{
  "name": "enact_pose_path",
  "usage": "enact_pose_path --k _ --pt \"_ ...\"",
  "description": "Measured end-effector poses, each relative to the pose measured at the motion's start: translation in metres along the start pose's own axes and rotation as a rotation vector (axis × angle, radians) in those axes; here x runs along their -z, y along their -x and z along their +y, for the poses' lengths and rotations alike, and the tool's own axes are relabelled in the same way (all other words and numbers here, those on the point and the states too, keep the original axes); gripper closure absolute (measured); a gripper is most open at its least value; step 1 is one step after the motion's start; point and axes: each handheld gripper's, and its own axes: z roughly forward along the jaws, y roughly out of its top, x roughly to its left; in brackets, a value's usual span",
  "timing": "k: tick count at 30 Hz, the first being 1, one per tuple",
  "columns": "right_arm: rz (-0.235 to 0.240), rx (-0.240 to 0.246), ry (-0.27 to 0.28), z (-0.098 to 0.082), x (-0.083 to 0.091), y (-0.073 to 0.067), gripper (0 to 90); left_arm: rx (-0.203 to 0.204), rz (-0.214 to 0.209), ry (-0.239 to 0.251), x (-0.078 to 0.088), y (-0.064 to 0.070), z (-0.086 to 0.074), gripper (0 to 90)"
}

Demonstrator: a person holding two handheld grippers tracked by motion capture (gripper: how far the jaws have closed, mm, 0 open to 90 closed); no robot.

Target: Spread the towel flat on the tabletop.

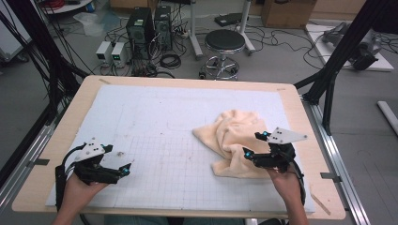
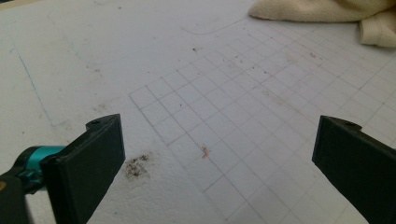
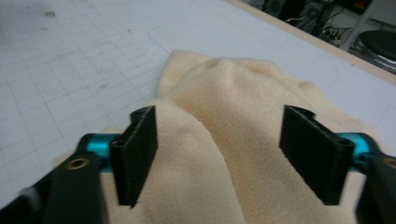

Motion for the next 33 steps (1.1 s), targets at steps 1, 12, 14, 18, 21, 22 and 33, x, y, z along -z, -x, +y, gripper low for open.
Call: enact_pose_path --k 1,12,14,18,21,22,33 --pt "0.001 0.009 -0.014 0.001 -0.005 0.002 30.5 -0.004 0.001 0.0 0.0 0.0 0.0 3.0" --pt "-0.006 0.086 -0.22 -0.009 -0.061 0.007 56.3 -0.015 -0.008 -0.015 -0.003 0.0 -0.001 3.0" --pt "-0.002 0.078 -0.225 -0.009 -0.063 0.008 62.3 -0.015 -0.009 -0.016 -0.004 0.0 -0.001 3.0" --pt "0.005 0.076 -0.232 -0.01 -0.066 0.009 70.8 -0.012 -0.013 -0.017 -0.005 0.002 0.0 3.0" --pt "0.021 0.059 -0.234 -0.009 -0.065 0.009 77.0 -0.013 -0.015 -0.015 -0.006 0.003 0.0 3.0" --pt "0.027 0.057 -0.234 -0.009 -0.064 0.01 78.4 -0.019 -0.015 -0.018 -0.006 0.003 0.001 3.0" --pt "0.114 0.032 -0.161 0.026 -0.05 0.003 80.9 -0.011 -0.012 -0.015 -0.006 0.0 0.001 3.0"
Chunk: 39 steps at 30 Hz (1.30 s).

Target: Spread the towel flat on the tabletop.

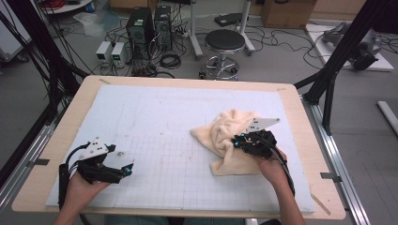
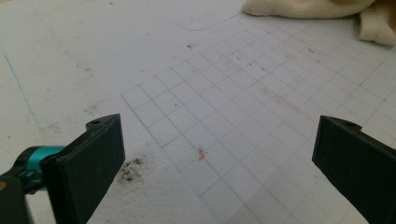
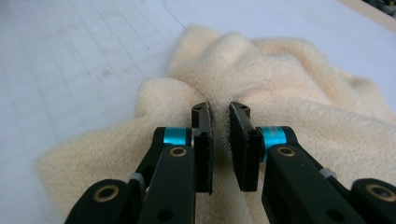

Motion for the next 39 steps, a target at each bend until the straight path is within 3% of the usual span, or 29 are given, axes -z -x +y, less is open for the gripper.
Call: enact_pose_path --k 8,14,19,22,25,31,34,36,39 --pt "0.067 0.022 0.113 0.054 0.006 -0.017 81.0 -0.008 0.0 0.005 0.003 0.001 0.0 3.0" --pt "0.122 0.061 0.199 0.098 0.0 -0.035 81.0 -0.001 -0.003 0.017 0.003 0.0 0.001 3.0" --pt "0.143 0.083 0.266 0.133 0.001 -0.051 81.0 -0.004 -0.004 0.018 0.004 -0.001 0.001 3.0" --pt "0.136 0.099 0.288 0.144 0.0 -0.059 80.8 -0.002 -0.007 0.019 0.004 0.0 0.001 2.9" --pt "0.124 0.116 0.217 0.138 -0.014 -0.058 80.2 -0.001 -0.01 0.022 0.004 0.001 0.001 3.0" --pt "0.111 0.021 0.043 0.083 -0.047 -0.033 78.9 0.002 -0.025 0.022 0.002 0.003 0.002 3.0" --pt "0.121 -0.02 0.014 0.059 -0.053 -0.023 74.9 0.0 -0.041 0.023 -0.004 0.005 0.007 3.0" --pt "0.131 -0.045 0.037 0.052 -0.05 -0.02 65.0 -0.007 -0.053 0.018 -0.01 0.009 0.012 3.0" --pt "0.11 -0.043 0.103 0.051 -0.034 -0.021 59.2 -0.033 -0.081 0.002 -0.023 0.015 0.021 3.0"
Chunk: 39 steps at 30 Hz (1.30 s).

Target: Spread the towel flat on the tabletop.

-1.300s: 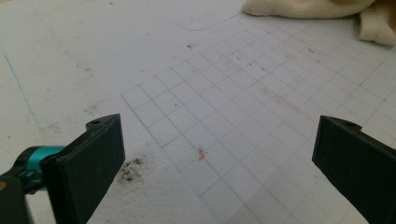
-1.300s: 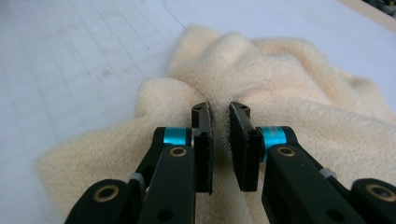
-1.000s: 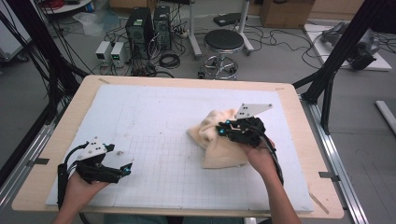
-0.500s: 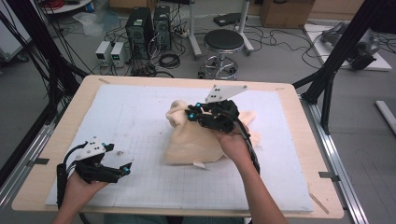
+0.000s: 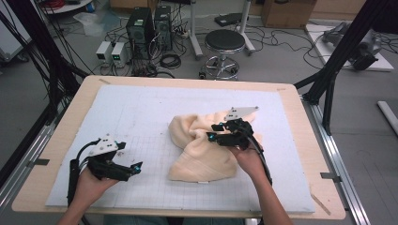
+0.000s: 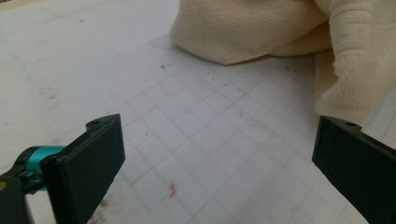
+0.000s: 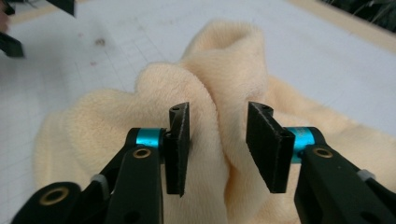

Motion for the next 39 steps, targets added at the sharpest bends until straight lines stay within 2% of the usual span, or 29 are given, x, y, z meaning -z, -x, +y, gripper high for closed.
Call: enact_pose_path --k 2,4,6,8,11,12,13,15,18,19,20,21,24,26,28,30,32,33,35,39 --pt "-0.008 0.017 0.033 0.0 0.011 -0.004 56.6 -0.018 -0.015 -0.009 -0.01 0.004 0.006 3.2" --pt "-0.005 0.038 0.035 -0.002 0.021 -0.009 54.7 -0.032 -0.034 0.004 -0.02 0.006 0.012 8.3" --pt "-0.009 0.067 0.036 -0.008 0.028 -0.015 53.6 -0.038 -0.03 0.009 -0.03 0.007 0.019 10.8" --pt "-0.001 0.094 0.039 -0.016 0.032 -0.019 52.4 -0.033 -0.043 0.028 -0.04 0.008 0.024 14.7" --pt "0.008 0.108 0.006 -0.031 0.031 -0.023 51.6 -0.018 -0.072 0.028 -0.055 0.01 0.03 26.5" --pt "0.006 0.118 -0.01 -0.037 0.029 -0.023 51.3 -0.018 -0.072 0.028 -0.055 0.01 0.03 28.7" --pt "-0.003 0.123 -0.025 -0.042 0.028 -0.023 51.0 -0.001 -0.098 0.032 -0.067 0.012 0.034 32.0" --pt "-0.009 0.11 -0.037 -0.053 0.027 -0.02 50.4 0.015 -0.132 0.036 -0.081 0.015 0.037 37.7" --pt "-0.005 0.065 -0.025 -0.066 0.026 -0.016 50.1 -0.008 -0.145 -0.001 -0.103 0.021 0.041 42.2" --pt "-0.001 0.059 -0.037 -0.069 0.025 -0.016 50.1 -0.016 -0.141 -0.005 -0.11 0.024 0.042 42.9" --pt "-0.004 0.063 -0.046 -0.07 0.023 -0.016 50.1 -0.016 -0.141 -0.005 -0.11 0.024 0.042 42.9" --pt "-0.004 0.066 -0.054 -0.071 0.023 -0.017 50.3 -0.037 -0.134 -0.018 -0.123 0.031 0.044 43.6" --pt "-0.017 0.077 -0.069 -0.071 0.019 -0.017 51.2 -0.058 -0.158 -0.06 -0.139 0.038 0.045 46.9" --pt "-0.022 0.082 -0.091 -0.072 0.015 -0.016 52.8 -0.077 -0.139 -0.082 -0.147 0.043 0.046 52.9" --pt "-0.022 0.085 -0.114 -0.072 0.01 -0.017 57.9 -0.094 -0.119 -0.101 -0.151 0.046 0.048 58.3" --pt "-0.018 0.104 -0.124 -0.072 0.008 -0.019 63.9 -0.105 -0.102 -0.1 -0.15 0.046 0.048 69.4" --pt "-0.018 0.102 -0.121 -0.072 0.008 -0.02 66.8 -0.115 -0.114 -0.103 -0.148 0.045 0.049 82.7" --pt "0.002 0.095 -0.117 -0.072 0.008 -0.019 72.2 -0.125 -0.12 -0.115 -0.144 0.043 0.05 84.1" --pt "0.014 0.091 -0.115 -0.072 0.008 -0.018 76.1 -0.14 -0.121 -0.119 -0.139 0.043 0.051 84.9" --pt "0.018 0.091 -0.078 -0.07 0.015 -0.017 80.3 -0.167 -0.125 -0.104 -0.121 0.04 0.055 85.7"
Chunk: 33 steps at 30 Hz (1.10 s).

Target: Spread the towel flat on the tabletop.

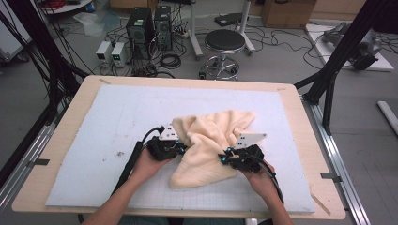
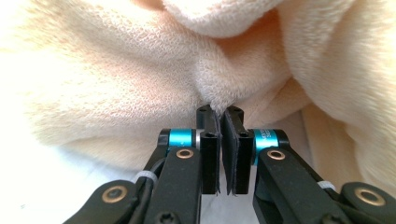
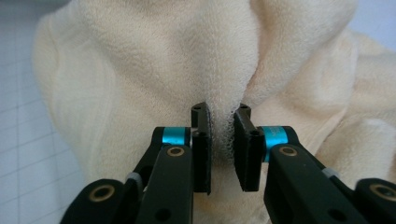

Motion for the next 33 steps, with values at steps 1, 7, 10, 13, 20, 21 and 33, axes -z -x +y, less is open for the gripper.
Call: enact_pose_path --k 1,7,10,13,20,21,33 --pt "-0.003 0.0 0.011 0.001 0.002 0.0 80.5 -0.003 0.002 0.004 0.005 -0.001 0.0 85.8" --pt "-0.022 0.012 0.045 0.007 0.016 0.003 82.4 -0.005 0.032 0.054 0.053 -0.013 -0.003 86.1" --pt "-0.025 0.014 0.065 0.012 0.023 0.004 82.6 0.018 0.073 0.088 0.085 -0.024 -0.006 86.4" --pt "-0.023 0.033 0.081 0.019 0.03 0.001 82.7 0.029 0.104 0.125 0.115 -0.031 -0.005 86.4" --pt "-0.037 0.102 0.124 0.043 0.053 -0.012 82.7 -0.031 0.12 0.155 0.175 -0.024 0.005 86.4" --pt "-0.032 0.116 0.13 0.046 0.057 -0.014 82.7 -0.044 0.119 0.147 0.182 -0.023 0.007 86.4" --pt "-0.13 0.024 -0.062 0.03 0.015 0.027 82.4 0.112 0.173 -0.048 0.083 -0.09 -0.005 85.6"
